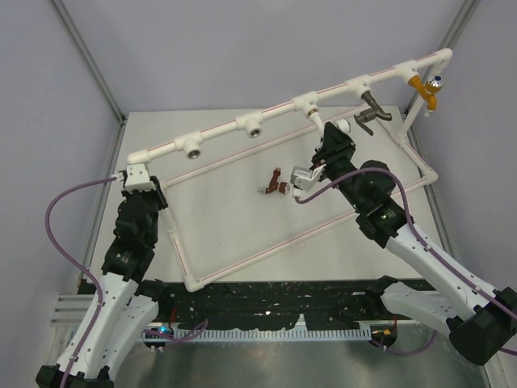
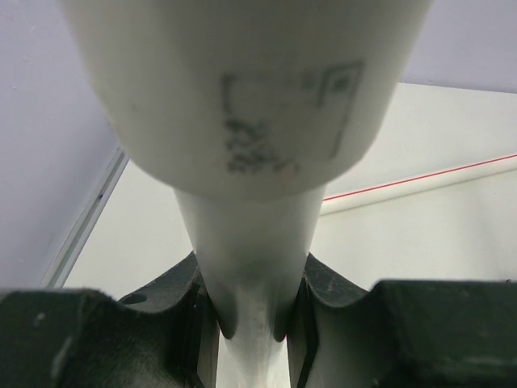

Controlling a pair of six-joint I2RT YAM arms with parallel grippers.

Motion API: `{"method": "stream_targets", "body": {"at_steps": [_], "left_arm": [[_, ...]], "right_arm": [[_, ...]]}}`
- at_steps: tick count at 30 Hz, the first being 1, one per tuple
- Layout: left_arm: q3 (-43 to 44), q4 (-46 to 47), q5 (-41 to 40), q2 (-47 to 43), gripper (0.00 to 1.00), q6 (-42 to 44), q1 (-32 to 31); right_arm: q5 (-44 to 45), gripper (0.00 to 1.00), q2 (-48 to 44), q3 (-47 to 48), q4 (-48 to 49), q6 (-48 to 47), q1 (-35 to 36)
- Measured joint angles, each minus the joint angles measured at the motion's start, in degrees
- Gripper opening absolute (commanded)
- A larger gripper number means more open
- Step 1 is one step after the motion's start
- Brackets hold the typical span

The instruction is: Install the water faucets

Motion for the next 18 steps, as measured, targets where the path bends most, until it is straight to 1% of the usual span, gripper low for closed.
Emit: {"method": "stream_targets", "body": {"at_steps": [2, 6, 9, 10, 14, 16, 17, 18], "left_arm": [[0.0, -0.1, 0.0, 0.0, 0.0, -0.1, 0.0], [0.2, -0.4, 0.0, 0.0, 0.0, -0.3, 0.0], [0.4, -0.7, 0.0, 0.1, 0.0, -0.3, 0.0], [0.4, -0.7, 0.0, 0.1, 0.0, -0.3, 0.0], [0.4, -0.7, 0.2, 0.1, 0.0, -0.1, 0.0], [0.4, -0.7, 0.2, 0.0, 0.0, 0.0, 0.0], [0.4, -0.6, 0.2, 0.0, 0.0, 0.0, -0.1], [0.4, -0.6, 0.3, 0.0, 0.0, 0.2, -0.1]], "right_arm": [[-1.2, 0.23, -0.3, -0.8, 2.3, 7.1, 0.0], [-2.4, 0.07, -0.3, -2.3, 9.3, 31.6, -0.6], [-0.2, 0.06, -0.2, -4.7, 17.0, 55.2, -0.9], [2.0, 0.07, -0.1, -5.2, 19.2, 66.1, -0.9], [10.2, 0.08, 1.0, -7.2, 26.1, 100.4, -0.6], [14.9, 0.09, 1.7, -9.0, 30.4, 115.6, -0.5], [16.6, 0.13, 1.9, -9.7, 31.3, 121.5, -0.3], [18.8, 0.14, 1.9, -10.1, 31.5, 128.3, -0.1]]}}
